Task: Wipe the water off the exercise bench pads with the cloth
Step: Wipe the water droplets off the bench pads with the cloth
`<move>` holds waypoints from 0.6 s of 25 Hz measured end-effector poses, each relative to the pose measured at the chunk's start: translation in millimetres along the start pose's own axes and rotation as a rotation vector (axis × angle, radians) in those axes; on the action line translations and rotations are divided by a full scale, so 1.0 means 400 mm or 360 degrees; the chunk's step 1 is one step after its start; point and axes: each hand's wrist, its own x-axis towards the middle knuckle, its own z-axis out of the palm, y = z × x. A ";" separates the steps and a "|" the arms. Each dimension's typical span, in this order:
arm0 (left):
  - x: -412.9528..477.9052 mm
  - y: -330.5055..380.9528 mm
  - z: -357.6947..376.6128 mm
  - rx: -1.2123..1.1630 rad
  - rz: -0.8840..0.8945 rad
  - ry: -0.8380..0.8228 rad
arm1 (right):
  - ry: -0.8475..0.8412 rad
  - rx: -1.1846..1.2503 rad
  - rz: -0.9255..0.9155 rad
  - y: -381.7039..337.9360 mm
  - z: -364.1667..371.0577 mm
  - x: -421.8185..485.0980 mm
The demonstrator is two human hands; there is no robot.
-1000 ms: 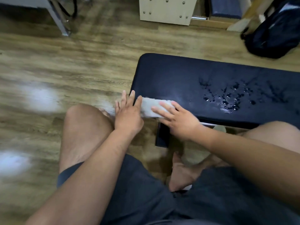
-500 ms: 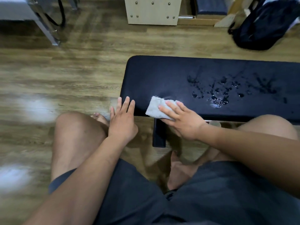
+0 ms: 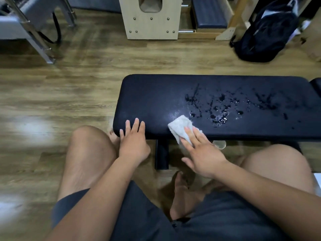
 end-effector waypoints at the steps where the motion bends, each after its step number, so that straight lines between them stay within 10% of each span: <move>1: 0.005 0.001 0.003 0.0001 0.0004 -0.0004 | -0.0036 0.0004 0.0025 -0.009 -0.014 0.015; 15: 0.039 0.063 0.001 0.0090 -0.0094 -0.0039 | -0.0152 0.0342 0.0278 0.006 -0.111 0.287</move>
